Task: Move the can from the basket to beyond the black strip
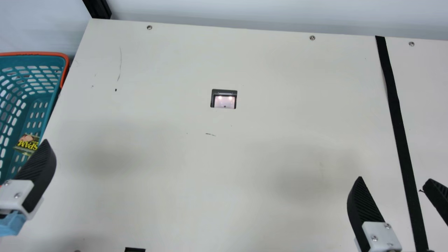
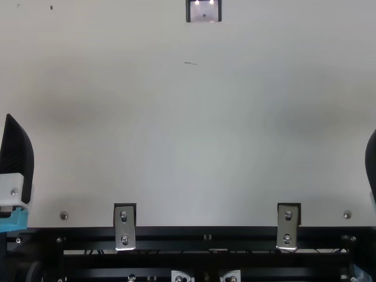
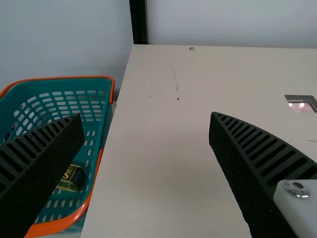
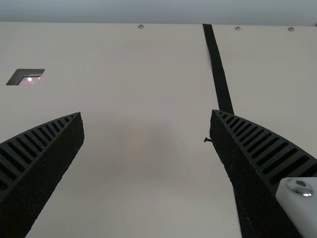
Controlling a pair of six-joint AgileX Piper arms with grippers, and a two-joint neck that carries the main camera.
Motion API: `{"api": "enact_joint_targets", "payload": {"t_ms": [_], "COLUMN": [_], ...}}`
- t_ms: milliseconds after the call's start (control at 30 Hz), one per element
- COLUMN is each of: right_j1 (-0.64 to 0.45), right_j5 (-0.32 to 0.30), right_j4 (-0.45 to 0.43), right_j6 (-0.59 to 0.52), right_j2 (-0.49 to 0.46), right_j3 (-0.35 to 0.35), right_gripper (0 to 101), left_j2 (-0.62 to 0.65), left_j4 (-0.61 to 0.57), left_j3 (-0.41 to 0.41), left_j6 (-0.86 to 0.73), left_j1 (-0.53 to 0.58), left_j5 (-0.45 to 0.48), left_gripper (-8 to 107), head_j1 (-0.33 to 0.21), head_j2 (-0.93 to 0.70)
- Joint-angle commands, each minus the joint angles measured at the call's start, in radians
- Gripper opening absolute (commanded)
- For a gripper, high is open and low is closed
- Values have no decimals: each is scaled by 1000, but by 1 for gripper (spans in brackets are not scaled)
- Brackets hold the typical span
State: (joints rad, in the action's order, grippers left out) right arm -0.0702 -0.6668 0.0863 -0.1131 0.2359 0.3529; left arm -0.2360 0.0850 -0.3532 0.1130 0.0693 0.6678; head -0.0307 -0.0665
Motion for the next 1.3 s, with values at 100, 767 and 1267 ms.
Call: {"api": "enact_joint_targets", "payload": {"t_ms": [100, 767, 1267], "right_j1": [0, 0, 0], "right_j5": [0, 0, 0], "right_j4": [0, 0, 0], "right_j6": [0, 0, 0], "right_j2": [0, 0, 0], "right_j3": [0, 0, 0], "right_gripper": [101, 101, 101], "left_j2": [0, 0, 0], "left_j4": [0, 0, 0], "left_j3": [0, 0, 0], "left_j6": [0, 0, 0], "left_j1": [0, 0, 0], "left_j5": [0, 0, 0], "left_gripper": [90, 90, 90], "head_j1": [-3, 22, 17], "head_j2": [-15, -132, -362]}}
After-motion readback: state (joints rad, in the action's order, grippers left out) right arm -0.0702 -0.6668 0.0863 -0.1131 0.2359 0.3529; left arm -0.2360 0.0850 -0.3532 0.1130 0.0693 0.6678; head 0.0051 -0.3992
